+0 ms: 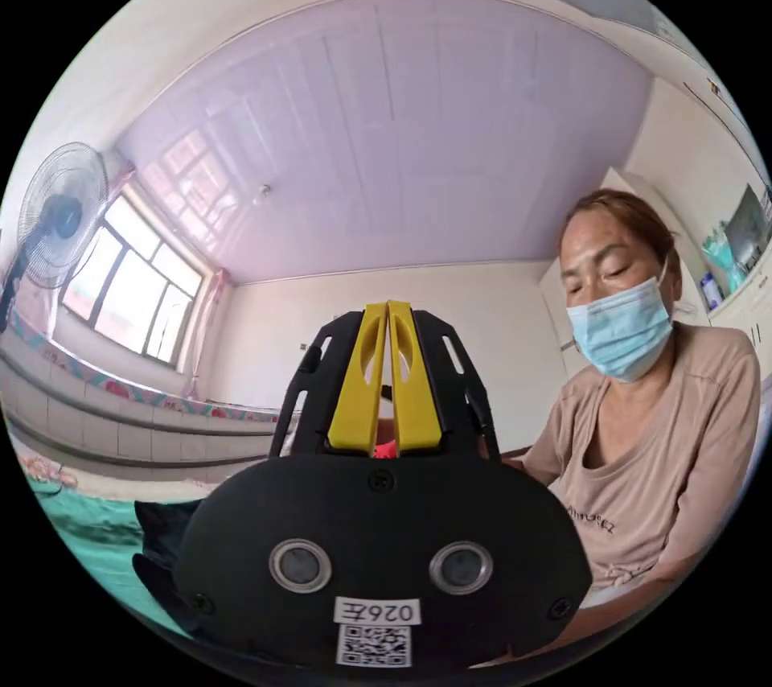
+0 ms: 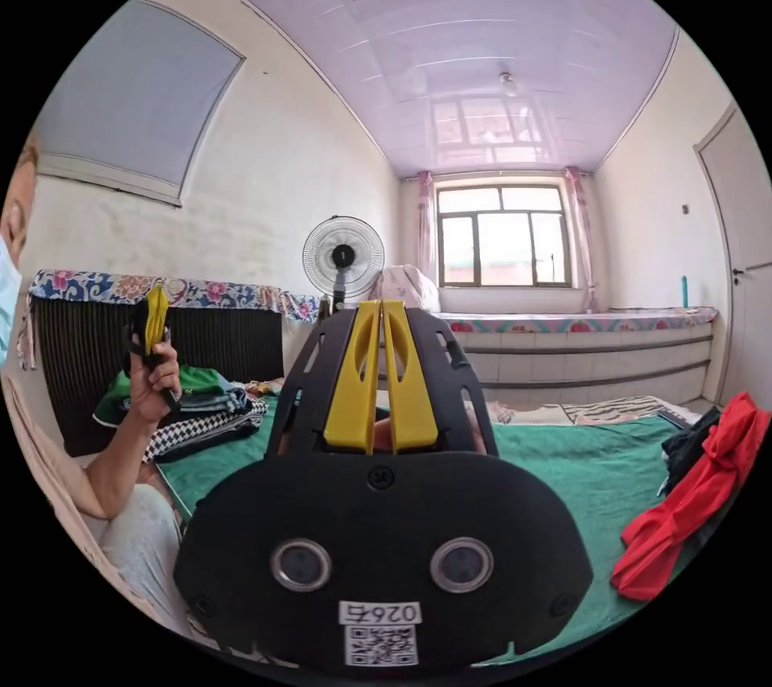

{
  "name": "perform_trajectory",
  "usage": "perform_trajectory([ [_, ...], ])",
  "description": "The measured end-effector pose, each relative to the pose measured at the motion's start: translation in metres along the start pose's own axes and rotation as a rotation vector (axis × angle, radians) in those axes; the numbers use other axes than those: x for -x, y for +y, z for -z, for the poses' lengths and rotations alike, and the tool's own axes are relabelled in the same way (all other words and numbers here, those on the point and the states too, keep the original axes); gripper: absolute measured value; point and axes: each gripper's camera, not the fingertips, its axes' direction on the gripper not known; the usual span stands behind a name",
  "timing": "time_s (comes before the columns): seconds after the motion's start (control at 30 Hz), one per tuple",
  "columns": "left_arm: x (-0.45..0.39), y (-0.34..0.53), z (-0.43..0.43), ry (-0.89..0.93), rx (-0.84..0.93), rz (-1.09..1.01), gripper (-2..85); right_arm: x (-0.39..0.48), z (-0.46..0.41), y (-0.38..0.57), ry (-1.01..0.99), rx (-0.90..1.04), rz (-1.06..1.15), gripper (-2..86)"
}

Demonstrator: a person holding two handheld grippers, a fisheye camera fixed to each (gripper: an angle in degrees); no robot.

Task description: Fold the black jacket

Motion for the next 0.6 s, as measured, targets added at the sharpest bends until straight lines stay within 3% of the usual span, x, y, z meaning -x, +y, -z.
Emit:
perform_trajectory([
  [0.1,0.024,0.005,0.005,-0.229,0.139,0.034,-0.3,-0.015,0.008,-0.022,0.05,0.024,0.015,-1.0],
  [0.13,0.043,0.014,0.008,-0.403,0.209,0.067,0.3,-0.021,0.007,-0.025,0.036,0.042,0.016,-0.9],
  [0.17,0.07,0.028,0.009,-0.569,0.32,0.103,2.3,-0.036,-0.002,-0.031,-0.024,0.106,0.02,-0.9],
  [0.27,0.168,0.088,0.025,-0.78,0.55,0.327,10.3,-0.091,-0.044,-0.029,-0.155,0.307,-0.08,-0.1],
  [0.37,0.26,0.168,0.046,-0.764,0.676,0.623,13.4,-0.161,-0.097,-0.005,-0.207,0.498,-0.208,4.3],
  [0.5,0.327,0.253,0.046,-0.793,0.836,0.776,16.1,-0.273,-0.175,0.057,-0.219,0.735,-0.417,10.0],
  [0.6,0.382,0.308,0.034,-0.712,1.004,0.891,16.6,-0.353,-0.221,0.109,-0.262,0.832,-0.607,12.0],
])
